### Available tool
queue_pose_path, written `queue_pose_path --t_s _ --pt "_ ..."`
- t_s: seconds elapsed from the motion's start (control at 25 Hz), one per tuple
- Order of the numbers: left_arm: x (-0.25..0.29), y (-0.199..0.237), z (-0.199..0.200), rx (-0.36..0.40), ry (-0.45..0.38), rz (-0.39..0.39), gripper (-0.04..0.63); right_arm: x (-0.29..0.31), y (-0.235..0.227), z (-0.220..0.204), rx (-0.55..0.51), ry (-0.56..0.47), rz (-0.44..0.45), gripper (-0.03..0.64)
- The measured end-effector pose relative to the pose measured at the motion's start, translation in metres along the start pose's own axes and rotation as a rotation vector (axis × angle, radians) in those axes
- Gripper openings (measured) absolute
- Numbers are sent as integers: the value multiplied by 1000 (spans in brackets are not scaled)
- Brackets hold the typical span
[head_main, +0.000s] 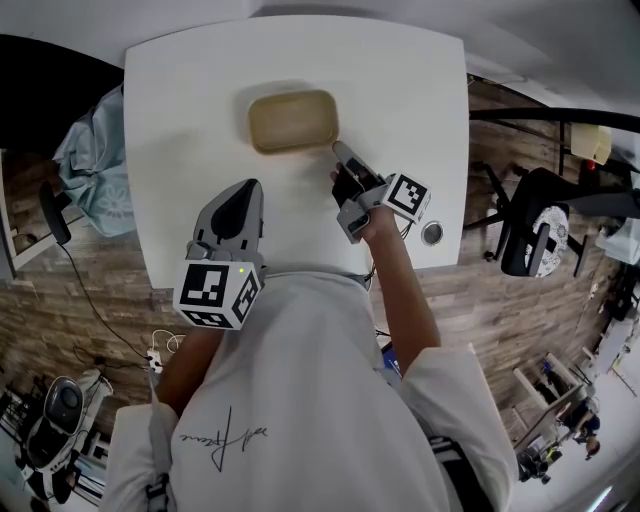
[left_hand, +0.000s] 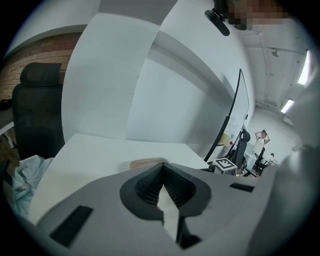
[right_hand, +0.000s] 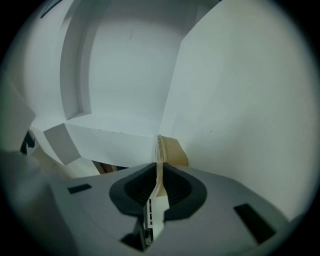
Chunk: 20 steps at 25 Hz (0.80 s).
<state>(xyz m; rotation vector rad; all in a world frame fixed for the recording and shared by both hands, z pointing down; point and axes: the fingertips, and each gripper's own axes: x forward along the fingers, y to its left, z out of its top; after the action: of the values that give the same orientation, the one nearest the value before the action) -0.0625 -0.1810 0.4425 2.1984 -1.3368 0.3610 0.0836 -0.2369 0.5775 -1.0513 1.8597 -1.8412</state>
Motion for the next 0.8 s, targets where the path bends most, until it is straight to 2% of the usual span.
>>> queue_pose_path --t_s 0.08,0.16,0.8 --pt "-1 0 0 1 0 2 8 0 1 0 4 -3 6 46" --pt "-1 1 0 1 0 3 8 0 0 1 9 -7 8 15" --pt "-1 2 0 -1 -9 -1 8 -2 7 0 29 -14 56 12"
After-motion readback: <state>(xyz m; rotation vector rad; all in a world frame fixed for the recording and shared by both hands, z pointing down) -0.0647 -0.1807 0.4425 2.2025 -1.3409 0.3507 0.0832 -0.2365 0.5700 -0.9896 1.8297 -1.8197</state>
